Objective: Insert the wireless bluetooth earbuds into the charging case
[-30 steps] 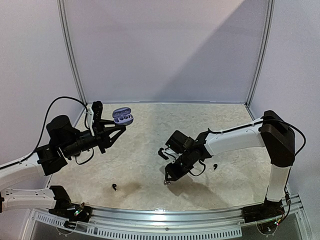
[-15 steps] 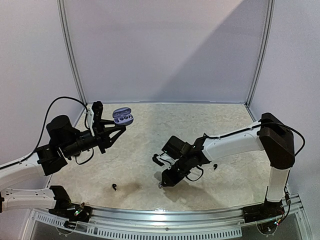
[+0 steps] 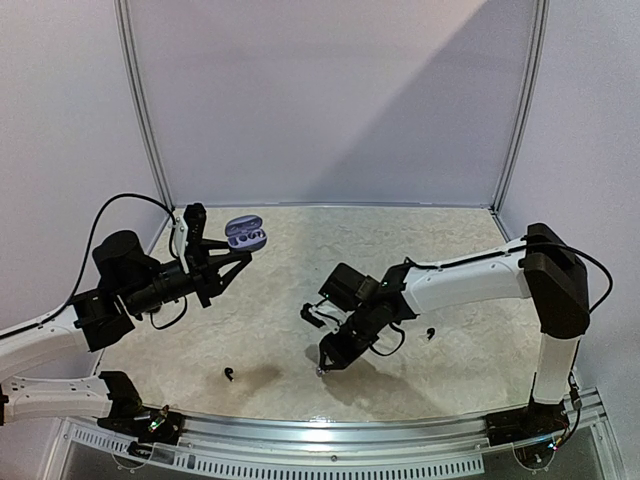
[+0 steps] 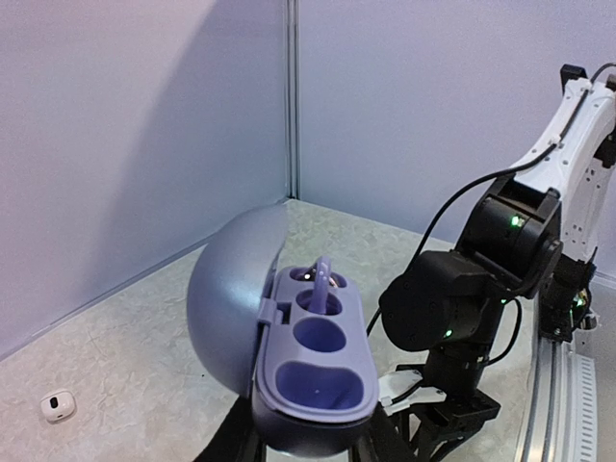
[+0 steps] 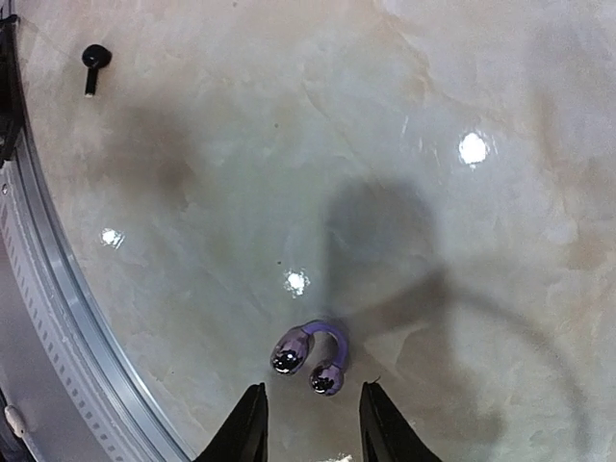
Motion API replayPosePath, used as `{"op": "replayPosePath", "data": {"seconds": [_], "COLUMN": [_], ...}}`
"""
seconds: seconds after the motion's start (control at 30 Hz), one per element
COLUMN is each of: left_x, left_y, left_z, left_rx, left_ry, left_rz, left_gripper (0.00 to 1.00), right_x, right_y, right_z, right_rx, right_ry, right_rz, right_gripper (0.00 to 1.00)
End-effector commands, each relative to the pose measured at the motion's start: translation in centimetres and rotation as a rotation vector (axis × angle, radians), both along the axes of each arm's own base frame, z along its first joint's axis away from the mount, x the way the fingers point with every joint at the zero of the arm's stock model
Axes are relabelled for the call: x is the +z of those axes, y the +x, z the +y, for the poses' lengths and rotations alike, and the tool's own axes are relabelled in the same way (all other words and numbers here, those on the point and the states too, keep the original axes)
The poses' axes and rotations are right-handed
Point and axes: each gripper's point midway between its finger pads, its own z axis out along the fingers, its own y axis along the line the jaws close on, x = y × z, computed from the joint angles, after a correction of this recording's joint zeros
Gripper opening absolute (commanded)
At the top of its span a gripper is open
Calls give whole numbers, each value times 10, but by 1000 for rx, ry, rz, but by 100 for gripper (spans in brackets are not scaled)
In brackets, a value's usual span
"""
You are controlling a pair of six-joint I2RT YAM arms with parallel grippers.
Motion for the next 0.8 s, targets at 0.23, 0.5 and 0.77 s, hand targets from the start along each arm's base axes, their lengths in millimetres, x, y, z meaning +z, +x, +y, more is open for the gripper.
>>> {"op": "replayPosePath", "data": {"seconds": [0.23,0.5,0.77], "left_x": [1,2,2], "left_y": [-2,-2,-1], "left_z": [2,2,1], "left_rx": [-5,-8,-12], "left_ry": [18,25,33], "left_rz": [-14,-18,-19], "left_gripper": [0,0,0], "right_x": [6,4,-10], "right_y": [16,21,16], "right_z": [9,6,10], "right_rx": [319,526,708], "right_ry": [18,66,75], "right_rz": [-199,-254,-267], "right_gripper": [39,44,42]}}
